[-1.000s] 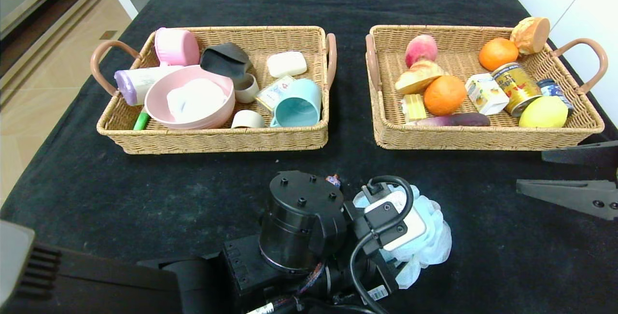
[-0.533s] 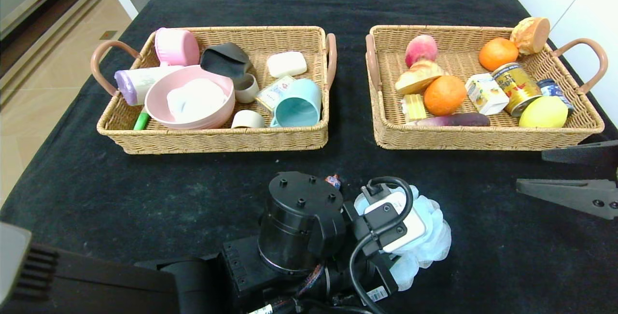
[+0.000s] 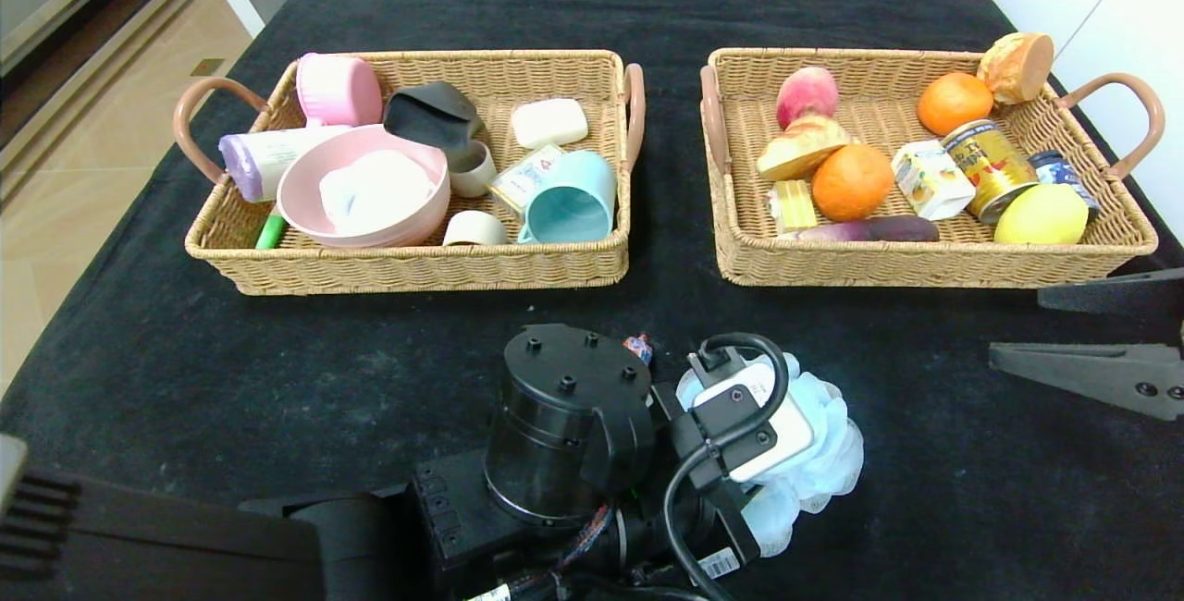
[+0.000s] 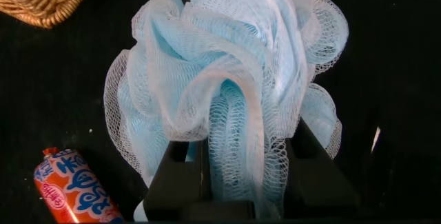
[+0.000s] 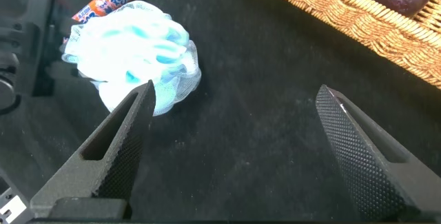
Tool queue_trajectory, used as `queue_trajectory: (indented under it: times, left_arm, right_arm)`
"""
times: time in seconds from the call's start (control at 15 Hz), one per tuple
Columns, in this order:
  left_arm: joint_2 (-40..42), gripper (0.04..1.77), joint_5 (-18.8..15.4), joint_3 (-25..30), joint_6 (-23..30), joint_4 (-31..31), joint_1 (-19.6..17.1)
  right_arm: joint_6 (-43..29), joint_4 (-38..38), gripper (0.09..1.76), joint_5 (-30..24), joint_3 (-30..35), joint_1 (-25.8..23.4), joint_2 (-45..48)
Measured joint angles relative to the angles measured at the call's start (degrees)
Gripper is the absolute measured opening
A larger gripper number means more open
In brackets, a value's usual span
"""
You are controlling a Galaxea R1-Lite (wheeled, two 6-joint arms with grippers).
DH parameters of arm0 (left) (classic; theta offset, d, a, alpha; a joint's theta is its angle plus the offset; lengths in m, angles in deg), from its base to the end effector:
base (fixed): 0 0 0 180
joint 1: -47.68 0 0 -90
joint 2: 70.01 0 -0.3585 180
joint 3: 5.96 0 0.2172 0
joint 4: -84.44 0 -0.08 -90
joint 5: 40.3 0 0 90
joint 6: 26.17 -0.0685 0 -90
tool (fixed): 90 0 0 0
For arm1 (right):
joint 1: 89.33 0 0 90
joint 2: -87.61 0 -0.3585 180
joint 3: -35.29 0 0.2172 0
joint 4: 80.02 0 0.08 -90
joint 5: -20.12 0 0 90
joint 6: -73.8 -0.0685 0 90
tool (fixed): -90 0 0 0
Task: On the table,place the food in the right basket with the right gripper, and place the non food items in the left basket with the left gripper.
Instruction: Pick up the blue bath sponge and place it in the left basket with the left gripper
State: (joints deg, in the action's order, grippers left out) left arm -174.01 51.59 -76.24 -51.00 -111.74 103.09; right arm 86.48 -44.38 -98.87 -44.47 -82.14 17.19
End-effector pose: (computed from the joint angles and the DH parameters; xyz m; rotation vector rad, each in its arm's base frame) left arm 0.2340 -0.3354 0.1825 0.5508 0.0738 -0.9774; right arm 0.2137 0.0604 0.3110 -0.1220 0.3870 0.6672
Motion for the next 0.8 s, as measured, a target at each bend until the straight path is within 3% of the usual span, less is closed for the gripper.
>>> queue_trajectory:
  times: [0.27, 0.8]
  left_arm:
    - [1.9, 0.44, 0.2, -0.8, 0.0, 2.5, 0.2]
    - [9.1, 0.38, 0.5, -10.0, 0.0, 19.2, -0.1]
  right_arm:
    - [0.0, 0.0, 1.7, 0.0, 0.0, 0.0, 0.0]
    - [0.0, -0.1, 1.7, 0.0, 0.0, -0.1, -0.1]
